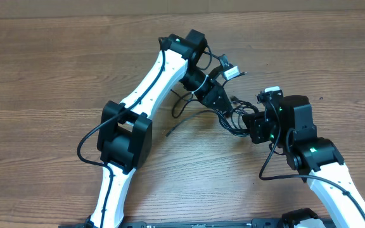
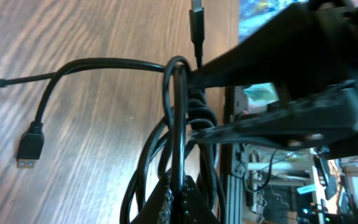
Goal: Untangle cables
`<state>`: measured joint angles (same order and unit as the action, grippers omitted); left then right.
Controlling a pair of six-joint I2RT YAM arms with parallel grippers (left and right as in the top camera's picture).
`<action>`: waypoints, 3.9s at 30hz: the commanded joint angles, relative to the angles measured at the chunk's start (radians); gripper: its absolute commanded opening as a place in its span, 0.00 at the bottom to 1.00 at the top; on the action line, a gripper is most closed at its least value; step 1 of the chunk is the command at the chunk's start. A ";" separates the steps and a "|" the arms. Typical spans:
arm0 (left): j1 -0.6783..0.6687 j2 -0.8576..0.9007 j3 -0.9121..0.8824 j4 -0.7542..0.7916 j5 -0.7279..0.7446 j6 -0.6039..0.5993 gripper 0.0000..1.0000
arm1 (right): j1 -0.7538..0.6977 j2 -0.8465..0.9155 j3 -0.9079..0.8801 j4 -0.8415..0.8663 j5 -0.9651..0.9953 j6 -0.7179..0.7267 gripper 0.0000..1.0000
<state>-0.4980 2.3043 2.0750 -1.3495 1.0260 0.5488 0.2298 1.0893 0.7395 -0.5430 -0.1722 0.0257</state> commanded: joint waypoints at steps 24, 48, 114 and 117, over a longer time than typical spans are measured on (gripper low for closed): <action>-0.006 0.005 0.018 -0.064 0.066 0.058 0.04 | 0.005 0.074 0.020 0.016 0.093 0.012 0.33; 0.031 0.005 0.018 0.019 0.280 0.116 0.04 | 0.005 0.101 0.019 -0.013 0.037 0.052 0.31; 0.008 0.005 0.018 0.143 -0.116 -0.306 0.04 | 0.005 0.100 0.019 -0.008 -0.003 0.127 0.67; 0.008 0.005 0.018 0.154 -0.122 -0.306 0.04 | 0.005 0.101 0.019 -0.003 0.000 0.127 1.00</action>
<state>-0.4847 2.3043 2.0747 -1.2041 0.8959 0.2600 0.2298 1.1870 0.7399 -0.5545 -0.1783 0.1555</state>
